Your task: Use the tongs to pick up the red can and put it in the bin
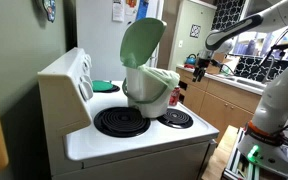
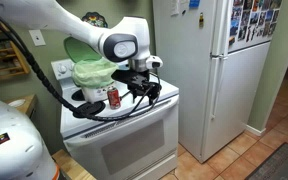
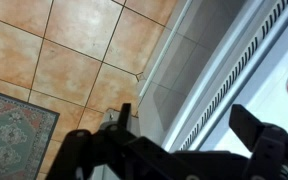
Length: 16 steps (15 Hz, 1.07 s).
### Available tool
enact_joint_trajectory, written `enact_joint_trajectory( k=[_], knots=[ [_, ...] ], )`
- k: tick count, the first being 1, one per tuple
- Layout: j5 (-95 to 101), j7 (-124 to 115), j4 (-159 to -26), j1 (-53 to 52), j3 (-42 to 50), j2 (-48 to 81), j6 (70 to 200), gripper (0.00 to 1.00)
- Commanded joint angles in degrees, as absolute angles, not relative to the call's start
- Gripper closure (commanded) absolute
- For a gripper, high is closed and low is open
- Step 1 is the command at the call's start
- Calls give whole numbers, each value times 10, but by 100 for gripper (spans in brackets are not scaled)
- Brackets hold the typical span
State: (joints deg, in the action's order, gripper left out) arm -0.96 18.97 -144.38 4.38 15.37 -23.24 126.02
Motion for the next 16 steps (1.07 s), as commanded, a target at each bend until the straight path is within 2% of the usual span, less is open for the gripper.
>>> enact_joint_trajectory(
  k=[1,5,14,16],
  knots=[
    [-14,193,-1443,52,145,-231,1259,0],
    [-20,191,-1434,45,140,-227,1262,0],
    [1,91,-1339,-16,1,-160,1258,0],
    [-1,90,-1335,-21,-7,-150,1266,0]
  ],
)
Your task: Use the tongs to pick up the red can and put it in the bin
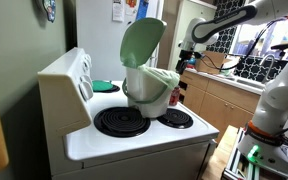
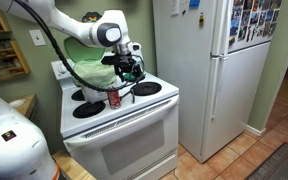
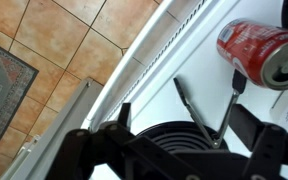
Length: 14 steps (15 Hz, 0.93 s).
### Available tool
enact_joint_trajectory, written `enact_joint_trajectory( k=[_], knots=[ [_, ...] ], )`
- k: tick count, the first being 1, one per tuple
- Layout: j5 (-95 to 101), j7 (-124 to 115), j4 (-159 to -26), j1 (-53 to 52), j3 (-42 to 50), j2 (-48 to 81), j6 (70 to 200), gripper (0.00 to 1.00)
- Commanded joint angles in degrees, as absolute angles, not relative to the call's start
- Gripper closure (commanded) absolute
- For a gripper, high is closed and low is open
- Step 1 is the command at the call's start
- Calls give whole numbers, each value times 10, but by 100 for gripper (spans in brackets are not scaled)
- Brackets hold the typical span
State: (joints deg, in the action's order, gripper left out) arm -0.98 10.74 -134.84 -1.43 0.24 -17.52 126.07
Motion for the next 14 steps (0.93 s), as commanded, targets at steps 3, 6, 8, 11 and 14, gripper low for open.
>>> enact_joint_trajectory(
  k=[3,6,8,11,14],
  knots=[
    [-9,96,-1337,-24,-9,-153,1261,0],
    [-9,96,-1333,-23,-8,-150,1261,0],
    [-47,129,-1332,-34,1,-129,1284,0],
    [-79,165,-1330,-44,-1,-98,1321,0],
    [-83,184,-1317,-50,-11,-53,1349,0]
  ],
)
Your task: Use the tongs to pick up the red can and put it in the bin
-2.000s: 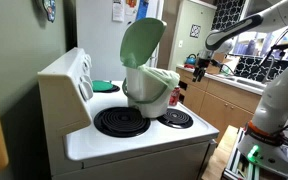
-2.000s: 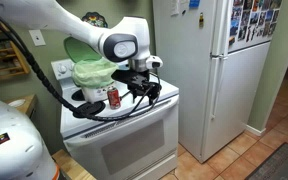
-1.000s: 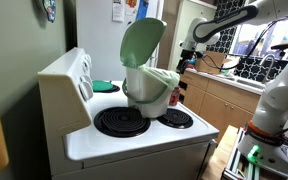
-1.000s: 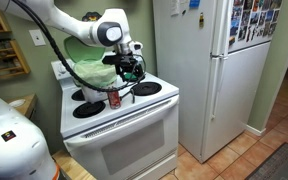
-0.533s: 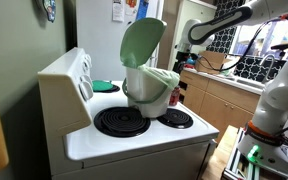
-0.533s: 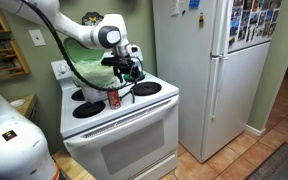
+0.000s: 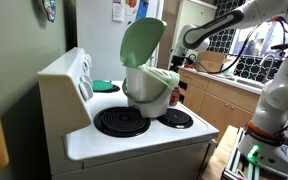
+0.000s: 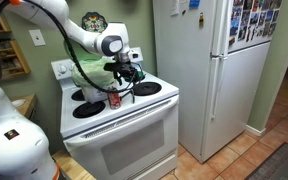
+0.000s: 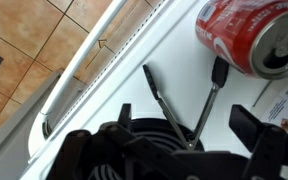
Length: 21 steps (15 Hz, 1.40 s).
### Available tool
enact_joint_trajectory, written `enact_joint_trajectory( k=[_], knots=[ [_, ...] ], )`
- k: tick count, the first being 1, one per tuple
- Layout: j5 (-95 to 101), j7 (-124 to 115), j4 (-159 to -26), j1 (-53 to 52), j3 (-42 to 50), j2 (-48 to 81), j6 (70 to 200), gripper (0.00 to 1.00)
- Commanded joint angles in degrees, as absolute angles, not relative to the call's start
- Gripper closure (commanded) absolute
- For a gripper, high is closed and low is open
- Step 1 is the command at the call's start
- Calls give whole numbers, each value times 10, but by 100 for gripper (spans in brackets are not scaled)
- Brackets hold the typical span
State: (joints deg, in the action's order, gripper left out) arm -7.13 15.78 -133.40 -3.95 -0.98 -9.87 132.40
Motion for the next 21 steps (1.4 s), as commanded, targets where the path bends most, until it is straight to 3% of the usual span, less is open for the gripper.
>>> enact_joint_trajectory(
  k=[1,5,12,21],
  knots=[
    [-72,175,-1310,-49,-17,-38,1358,0],
    [-38,163,-1279,-54,-37,14,1410,0],
    [-47,166,-1275,-50,-41,14,1402,0],
    [-24,142,-1190,-53,-54,119,1382,0]
  ],
)
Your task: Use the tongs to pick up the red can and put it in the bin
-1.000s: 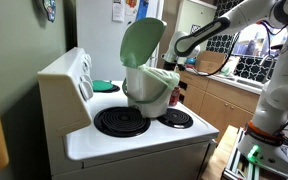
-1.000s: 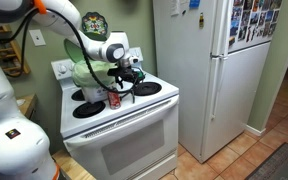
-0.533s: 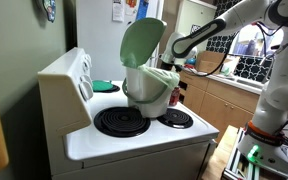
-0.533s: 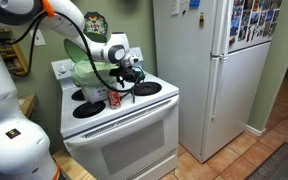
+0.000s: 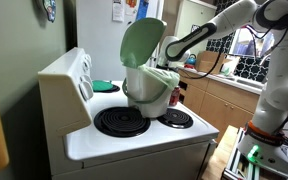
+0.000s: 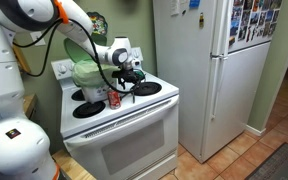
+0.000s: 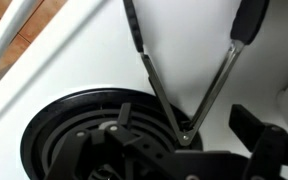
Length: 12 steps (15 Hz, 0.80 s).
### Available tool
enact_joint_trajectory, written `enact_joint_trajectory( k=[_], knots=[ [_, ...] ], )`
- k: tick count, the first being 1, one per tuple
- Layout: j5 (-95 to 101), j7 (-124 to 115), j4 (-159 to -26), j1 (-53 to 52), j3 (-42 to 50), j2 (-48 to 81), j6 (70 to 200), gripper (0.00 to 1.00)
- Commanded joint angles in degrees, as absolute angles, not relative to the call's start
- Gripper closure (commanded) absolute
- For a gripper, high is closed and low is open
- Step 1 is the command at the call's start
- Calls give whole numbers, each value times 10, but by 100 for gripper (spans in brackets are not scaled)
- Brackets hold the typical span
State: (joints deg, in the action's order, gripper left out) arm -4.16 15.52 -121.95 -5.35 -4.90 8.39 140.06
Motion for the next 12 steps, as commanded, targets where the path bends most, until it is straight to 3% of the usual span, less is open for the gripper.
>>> enact_joint_trajectory(
  k=[1,7,8,10,11,12],
  knots=[
    [-19,133,-1186,-54,-54,127,1378,0],
    [-28,106,-1170,-53,-61,150,1362,0],
    [-26,100,-1171,-53,-61,148,1356,6],
    [-20,85,-1169,-53,-57,146,1341,31],
    [-19,81,-1168,-53,-56,145,1334,31],
    [-18,75,-1166,-53,-55,145,1327,38]
  ],
)
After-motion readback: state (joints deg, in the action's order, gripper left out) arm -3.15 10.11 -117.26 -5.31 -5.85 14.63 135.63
